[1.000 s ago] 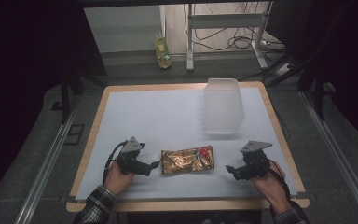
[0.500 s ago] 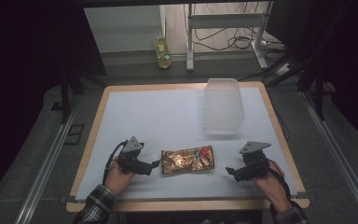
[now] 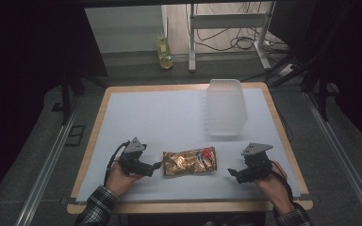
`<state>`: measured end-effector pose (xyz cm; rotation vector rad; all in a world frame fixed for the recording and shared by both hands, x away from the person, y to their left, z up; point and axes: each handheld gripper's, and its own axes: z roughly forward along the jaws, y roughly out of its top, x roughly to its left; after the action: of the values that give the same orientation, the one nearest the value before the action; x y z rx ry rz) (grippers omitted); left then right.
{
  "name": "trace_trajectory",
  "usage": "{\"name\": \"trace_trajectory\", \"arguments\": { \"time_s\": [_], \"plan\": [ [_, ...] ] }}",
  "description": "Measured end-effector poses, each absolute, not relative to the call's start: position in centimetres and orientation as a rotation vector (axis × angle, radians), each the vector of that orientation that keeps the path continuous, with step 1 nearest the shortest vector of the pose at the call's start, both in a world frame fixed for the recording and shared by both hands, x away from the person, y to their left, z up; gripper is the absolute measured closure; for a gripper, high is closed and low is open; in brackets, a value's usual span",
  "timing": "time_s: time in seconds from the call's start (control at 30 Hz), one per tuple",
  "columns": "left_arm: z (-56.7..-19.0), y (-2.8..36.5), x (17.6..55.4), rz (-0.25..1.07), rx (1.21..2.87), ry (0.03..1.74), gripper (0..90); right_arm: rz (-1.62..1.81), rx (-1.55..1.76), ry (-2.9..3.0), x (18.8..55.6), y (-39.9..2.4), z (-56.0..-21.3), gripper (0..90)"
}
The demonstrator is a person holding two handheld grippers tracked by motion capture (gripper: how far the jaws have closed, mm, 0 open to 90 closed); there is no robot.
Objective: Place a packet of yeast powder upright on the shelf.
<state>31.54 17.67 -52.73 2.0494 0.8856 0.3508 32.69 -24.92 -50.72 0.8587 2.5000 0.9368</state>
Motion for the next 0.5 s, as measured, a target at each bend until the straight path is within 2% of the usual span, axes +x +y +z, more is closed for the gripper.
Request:
{"name": "trace_trajectory", "arguments": {
  "time_s": [0.17, 0.4, 0.47, 0.5],
  "plan": [
    [-52.3, 17.6, 31.2, 0.373, 2.035, 0.858, 10.7, 0.938, 0.857, 2.499, 32.7, -24.9, -50.7, 4.3],
    [-51.7, 17.6, 30.8, 0.359, 2.009, 0.812, 25.2, 0.927, 0.852, 2.5, 32.7, -24.9, -50.7, 4.3],
    [-51.6, 17.6, 30.8, 0.35, 2.005, 0.802, 32.1, 0.93, 0.838, 2.495, 32.7, -24.9, -50.7, 4.4],
    [-51.5, 17.5, 30.7, 0.345, 2.004, 0.796, 32.1, 0.93, 0.838, 2.495, 32.7, -24.9, -50.7, 4.4]
  ]
}}
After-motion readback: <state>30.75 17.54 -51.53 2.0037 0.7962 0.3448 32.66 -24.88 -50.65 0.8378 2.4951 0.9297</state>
